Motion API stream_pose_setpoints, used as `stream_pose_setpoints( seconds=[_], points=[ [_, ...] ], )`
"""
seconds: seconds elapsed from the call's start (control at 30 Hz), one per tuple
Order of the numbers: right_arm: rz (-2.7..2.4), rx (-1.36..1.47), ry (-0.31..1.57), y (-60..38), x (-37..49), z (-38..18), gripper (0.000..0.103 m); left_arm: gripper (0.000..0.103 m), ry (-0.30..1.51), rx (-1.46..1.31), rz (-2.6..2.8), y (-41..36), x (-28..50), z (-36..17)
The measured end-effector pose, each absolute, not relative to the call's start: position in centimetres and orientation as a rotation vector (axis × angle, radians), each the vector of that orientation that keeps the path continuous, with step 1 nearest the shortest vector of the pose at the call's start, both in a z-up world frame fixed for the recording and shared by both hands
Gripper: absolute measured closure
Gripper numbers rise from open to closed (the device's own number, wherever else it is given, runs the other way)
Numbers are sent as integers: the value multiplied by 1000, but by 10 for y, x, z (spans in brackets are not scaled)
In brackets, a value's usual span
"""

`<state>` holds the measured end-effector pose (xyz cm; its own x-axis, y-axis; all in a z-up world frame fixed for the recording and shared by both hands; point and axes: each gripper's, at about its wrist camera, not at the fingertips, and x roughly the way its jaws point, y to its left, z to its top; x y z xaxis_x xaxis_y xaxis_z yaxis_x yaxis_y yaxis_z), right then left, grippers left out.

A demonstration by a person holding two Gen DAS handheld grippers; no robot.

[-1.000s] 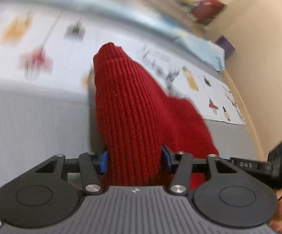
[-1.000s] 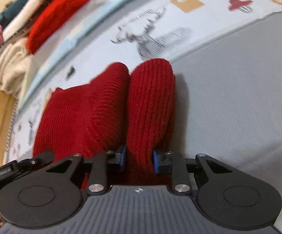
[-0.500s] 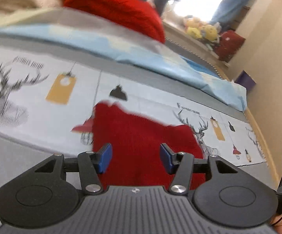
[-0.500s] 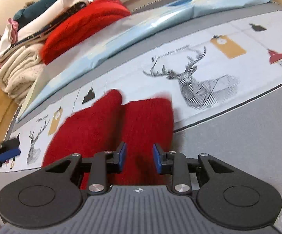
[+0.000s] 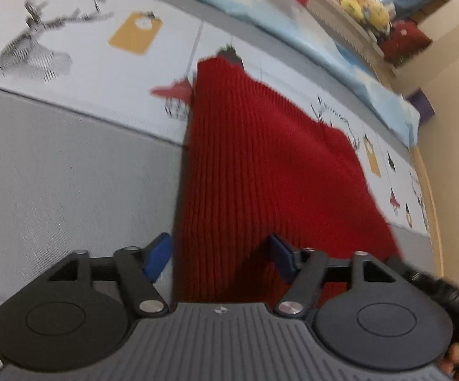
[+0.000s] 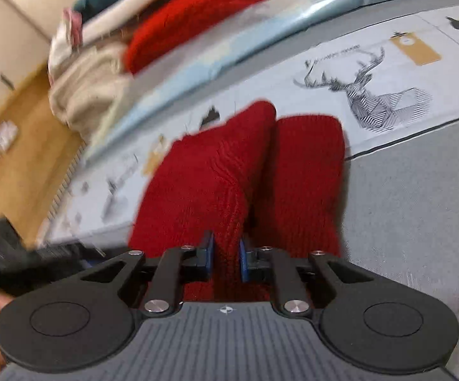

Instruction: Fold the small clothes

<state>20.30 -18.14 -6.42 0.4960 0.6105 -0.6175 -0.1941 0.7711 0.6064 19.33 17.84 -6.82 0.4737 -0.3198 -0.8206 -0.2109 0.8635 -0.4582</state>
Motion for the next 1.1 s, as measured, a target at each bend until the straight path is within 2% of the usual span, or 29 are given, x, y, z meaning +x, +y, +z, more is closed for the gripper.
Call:
stream_pose_setpoints(
  seconds=[0.13, 0.23, 0.3, 0.33, 0.37, 0.43, 0.47, 0.57, 0.8, 0.83, 0.87, 0.93, 1.1],
  points=[
    [479, 505, 1012, -191, 194, -67, 88, 29, 1124, -527, -111, 172, 186, -72],
    [413, 487, 1160, -193, 194, -91, 88, 29, 1168, -503, -139, 168, 182, -82],
    [384, 488, 1193, -194, 193, -101, 87, 29, 1220, -487, -151, 164, 178, -96],
    [380, 491, 1195, -194, 192, -102, 83, 31, 1223, -483, -152, 163, 176, -99],
    [376, 493, 1196, -194, 193, -102, 69, 38, 1214, -481, -157, 162, 174, -101],
    [339, 496, 1207, -196, 192, -99, 42, 45, 1184, -480, -163, 160, 172, -99],
    [325, 507, 1209, -198, 192, -99, 41, 48, 1172, -481, -162, 159, 171, -98],
    [316, 521, 1217, -198, 195, -100, 41, 52, 1133, -513, -149, 157, 170, -98],
    [285, 456, 1112, -201, 201, -88, 44, 53, 1119, -522, -128, 143, 183, -88],
    [290, 447, 1110, -199, 202, -88, 56, 54, 1125, -496, -131, 141, 182, -87],
    [310, 439, 1110, -196, 203, -89, 73, 54, 1131, -468, -136, 139, 182, -87],
    [351, 391, 1099, -187, 202, -87, 86, 55, 1136, -428, -147, 138, 179, -87],
    [342, 220, 1105, -168, 201, -89, 85, 54, 1142, -401, -164, 142, 172, -87]
  ],
)
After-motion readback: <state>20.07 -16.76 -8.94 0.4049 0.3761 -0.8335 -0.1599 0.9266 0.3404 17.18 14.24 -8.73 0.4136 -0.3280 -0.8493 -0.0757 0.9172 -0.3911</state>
